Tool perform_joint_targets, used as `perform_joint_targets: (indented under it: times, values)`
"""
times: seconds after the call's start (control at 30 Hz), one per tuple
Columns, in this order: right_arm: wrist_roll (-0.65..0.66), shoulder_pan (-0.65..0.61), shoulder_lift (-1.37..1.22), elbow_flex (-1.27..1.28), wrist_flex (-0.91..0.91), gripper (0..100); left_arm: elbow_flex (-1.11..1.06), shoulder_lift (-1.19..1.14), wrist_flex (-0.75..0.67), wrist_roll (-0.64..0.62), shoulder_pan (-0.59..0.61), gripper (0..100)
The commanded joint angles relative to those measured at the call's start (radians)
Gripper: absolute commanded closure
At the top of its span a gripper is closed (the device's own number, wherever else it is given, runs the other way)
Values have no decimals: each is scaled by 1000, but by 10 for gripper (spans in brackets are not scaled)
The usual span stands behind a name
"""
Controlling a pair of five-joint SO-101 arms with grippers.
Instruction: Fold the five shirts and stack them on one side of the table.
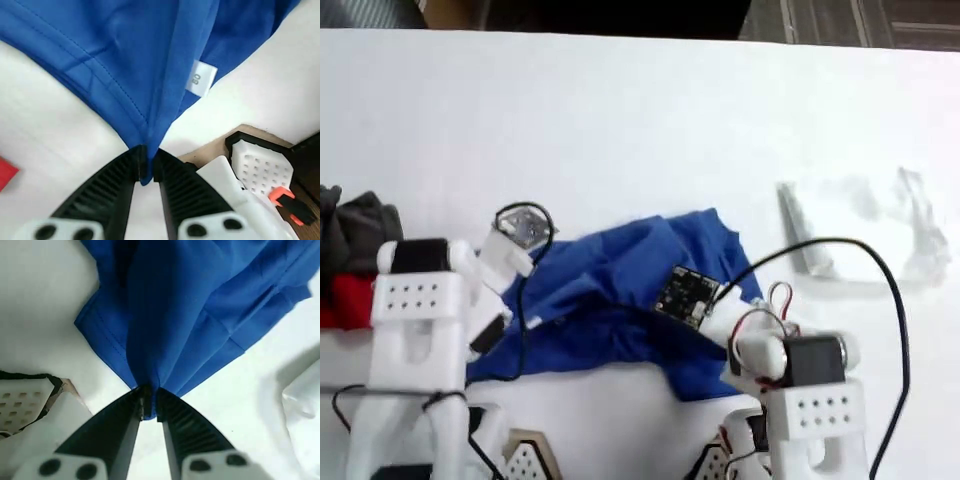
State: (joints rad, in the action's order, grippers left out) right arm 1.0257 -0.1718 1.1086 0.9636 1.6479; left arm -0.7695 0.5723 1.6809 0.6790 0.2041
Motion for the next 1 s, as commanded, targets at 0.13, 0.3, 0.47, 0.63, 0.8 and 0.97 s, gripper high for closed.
perform_joint_targets:
  times: [0.13, 0.3, 0.47, 0.63, 0.8, 0.97]
  values:
    - [6, 13, -188, 37, -82, 977, 42, -400, -66, -14, 8, 975]
    - [8, 15, -262, 92, -136, 977, 97, -626, -68, -32, 6, 975]
    - [8, 15, -325, 130, -199, 977, 176, -821, -66, -40, 8, 975]
    - [8, 15, -326, 112, -200, 977, 251, -895, -66, -37, 34, 975]
    - [0, 15, -326, 38, -170, 964, 329, -895, -15, -32, 68, 972]
    - [6, 10, -326, -87, -74, 817, 377, -895, 68, -5, 68, 816]
